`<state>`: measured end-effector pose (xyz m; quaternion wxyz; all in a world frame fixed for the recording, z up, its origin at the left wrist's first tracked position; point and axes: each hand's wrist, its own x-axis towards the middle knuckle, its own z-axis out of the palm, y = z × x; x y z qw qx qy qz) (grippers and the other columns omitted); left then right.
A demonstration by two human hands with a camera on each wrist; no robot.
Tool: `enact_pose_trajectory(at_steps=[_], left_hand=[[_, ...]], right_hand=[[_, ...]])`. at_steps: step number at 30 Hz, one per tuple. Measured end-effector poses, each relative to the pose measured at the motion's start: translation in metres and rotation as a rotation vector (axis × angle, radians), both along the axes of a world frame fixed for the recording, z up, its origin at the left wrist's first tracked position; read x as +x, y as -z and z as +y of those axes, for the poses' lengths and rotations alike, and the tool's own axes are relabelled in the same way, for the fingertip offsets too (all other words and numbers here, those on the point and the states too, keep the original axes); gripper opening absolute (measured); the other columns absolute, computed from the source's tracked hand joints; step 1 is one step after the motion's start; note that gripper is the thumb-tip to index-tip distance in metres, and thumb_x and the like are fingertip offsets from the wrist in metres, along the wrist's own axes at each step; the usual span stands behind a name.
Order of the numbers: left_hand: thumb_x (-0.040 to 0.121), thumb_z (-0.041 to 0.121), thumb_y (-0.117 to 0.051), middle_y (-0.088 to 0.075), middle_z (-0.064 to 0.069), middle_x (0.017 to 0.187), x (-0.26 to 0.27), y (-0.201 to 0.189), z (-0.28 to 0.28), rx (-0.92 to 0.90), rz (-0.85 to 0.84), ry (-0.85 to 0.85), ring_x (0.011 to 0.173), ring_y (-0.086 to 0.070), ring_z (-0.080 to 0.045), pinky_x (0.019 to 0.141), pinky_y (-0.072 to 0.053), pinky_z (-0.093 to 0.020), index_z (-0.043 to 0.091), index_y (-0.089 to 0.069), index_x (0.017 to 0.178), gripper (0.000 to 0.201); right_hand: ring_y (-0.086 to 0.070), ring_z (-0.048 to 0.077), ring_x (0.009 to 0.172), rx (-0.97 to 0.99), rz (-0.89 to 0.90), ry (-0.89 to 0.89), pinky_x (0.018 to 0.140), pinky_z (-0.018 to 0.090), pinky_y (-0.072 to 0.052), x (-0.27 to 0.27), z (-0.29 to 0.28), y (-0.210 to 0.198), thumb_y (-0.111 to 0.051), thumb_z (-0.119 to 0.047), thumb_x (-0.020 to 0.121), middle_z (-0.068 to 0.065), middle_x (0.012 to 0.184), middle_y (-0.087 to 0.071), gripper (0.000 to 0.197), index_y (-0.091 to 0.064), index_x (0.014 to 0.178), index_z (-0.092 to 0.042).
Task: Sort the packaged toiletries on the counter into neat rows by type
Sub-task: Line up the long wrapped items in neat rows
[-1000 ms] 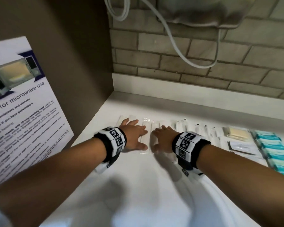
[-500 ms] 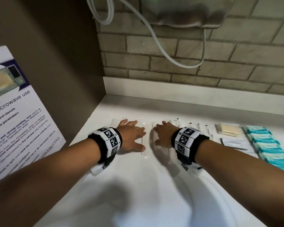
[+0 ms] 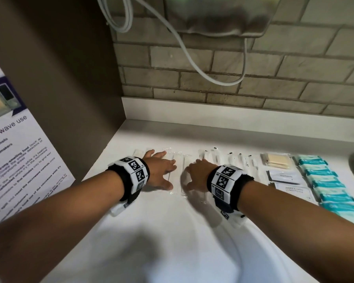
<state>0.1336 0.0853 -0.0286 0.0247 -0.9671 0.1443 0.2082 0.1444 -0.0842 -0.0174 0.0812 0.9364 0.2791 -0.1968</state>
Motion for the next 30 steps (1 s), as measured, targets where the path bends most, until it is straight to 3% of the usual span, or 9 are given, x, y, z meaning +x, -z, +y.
enact_pose_trajectory(at_steps=[6, 12, 16, 22, 30], left_hand=[[0.083, 0.063, -0.054, -0.013, 0.013, 0.161, -0.002, -0.002, 0.001, 0.000, 0.008, 0.018, 0.150, 0.005, -0.021, 0.118, 0.009, -0.048, 0.031, -0.027, 0.150, 0.079], [0.083, 0.063, -0.055, -0.012, 0.013, 0.161, -0.003, -0.001, 0.002, -0.024, 0.006, 0.017, 0.150, 0.005, -0.020, 0.118, 0.009, -0.048, 0.031, -0.026, 0.151, 0.080], [0.085, 0.062, -0.053, -0.013, 0.013, 0.161, -0.003, -0.007, 0.009, -0.094, -0.051, -0.023, 0.150, 0.003, -0.018, 0.118, 0.007, -0.047, 0.030, -0.027, 0.150, 0.077], [0.085, 0.060, -0.054, -0.018, 0.016, 0.159, -0.002, -0.005, 0.034, -0.048, -0.055, -0.080, 0.150, 0.002, -0.017, 0.118, 0.007, -0.046, 0.033, -0.035, 0.147, 0.070], [0.083, 0.062, -0.055, -0.017, 0.016, 0.160, -0.012, 0.002, 0.038, -0.042, -0.022, -0.075, 0.150, 0.003, -0.018, 0.119, 0.007, -0.046, 0.031, -0.030, 0.149, 0.077]], right_hand=[[-0.049, 0.024, 0.124, 0.020, -0.015, 0.012, 0.104, 0.034, -0.034, -0.001, -0.003, 0.004, -0.059, -0.049, 0.086, 0.004, 0.124, -0.062, 0.047, -0.062, 0.125, -0.021], [-0.048, 0.024, 0.124, 0.020, -0.021, 0.024, 0.105, 0.035, -0.035, 0.002, -0.003, 0.007, -0.059, -0.051, 0.085, 0.004, 0.125, -0.062, 0.052, -0.060, 0.126, -0.019], [-0.051, 0.026, 0.121, 0.019, -0.075, 0.010, 0.103, 0.038, -0.040, 0.005, 0.003, 0.005, -0.056, -0.044, 0.088, 0.007, 0.125, -0.061, 0.052, -0.057, 0.128, -0.011], [-0.043, 0.028, 0.128, 0.085, -0.084, -0.064, 0.110, 0.040, -0.029, 0.000, 0.021, 0.007, -0.053, -0.043, 0.090, 0.009, 0.134, -0.054, 0.054, -0.049, 0.134, -0.010], [-0.052, 0.027, 0.116, 0.125, -0.052, -0.043, 0.103, 0.035, -0.037, -0.006, 0.028, 0.014, -0.058, -0.040, 0.084, 0.005, 0.119, -0.061, 0.039, -0.065, 0.114, -0.016]])
